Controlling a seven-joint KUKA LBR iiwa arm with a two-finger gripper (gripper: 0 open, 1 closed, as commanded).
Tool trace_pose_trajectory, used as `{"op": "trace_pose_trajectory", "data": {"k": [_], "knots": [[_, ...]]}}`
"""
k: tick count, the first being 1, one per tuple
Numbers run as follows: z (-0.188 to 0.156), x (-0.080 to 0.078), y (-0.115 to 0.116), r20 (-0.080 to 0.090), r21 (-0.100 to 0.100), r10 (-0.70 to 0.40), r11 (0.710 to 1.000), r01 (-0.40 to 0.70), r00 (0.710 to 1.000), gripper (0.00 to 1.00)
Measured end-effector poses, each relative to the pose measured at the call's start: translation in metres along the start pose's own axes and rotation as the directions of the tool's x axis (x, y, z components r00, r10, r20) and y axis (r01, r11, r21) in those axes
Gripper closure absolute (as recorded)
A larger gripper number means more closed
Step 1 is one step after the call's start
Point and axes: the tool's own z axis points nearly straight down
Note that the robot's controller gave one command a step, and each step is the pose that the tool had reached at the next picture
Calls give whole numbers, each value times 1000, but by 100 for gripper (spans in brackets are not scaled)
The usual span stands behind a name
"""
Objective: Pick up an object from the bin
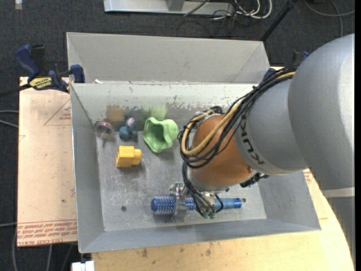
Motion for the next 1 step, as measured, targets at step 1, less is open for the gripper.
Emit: {"op": "trace_pose_trajectory", "data": {"k": [1], "knots": [[-133, -23, -22, 10, 0, -32, 999, 32, 999, 100]]}}
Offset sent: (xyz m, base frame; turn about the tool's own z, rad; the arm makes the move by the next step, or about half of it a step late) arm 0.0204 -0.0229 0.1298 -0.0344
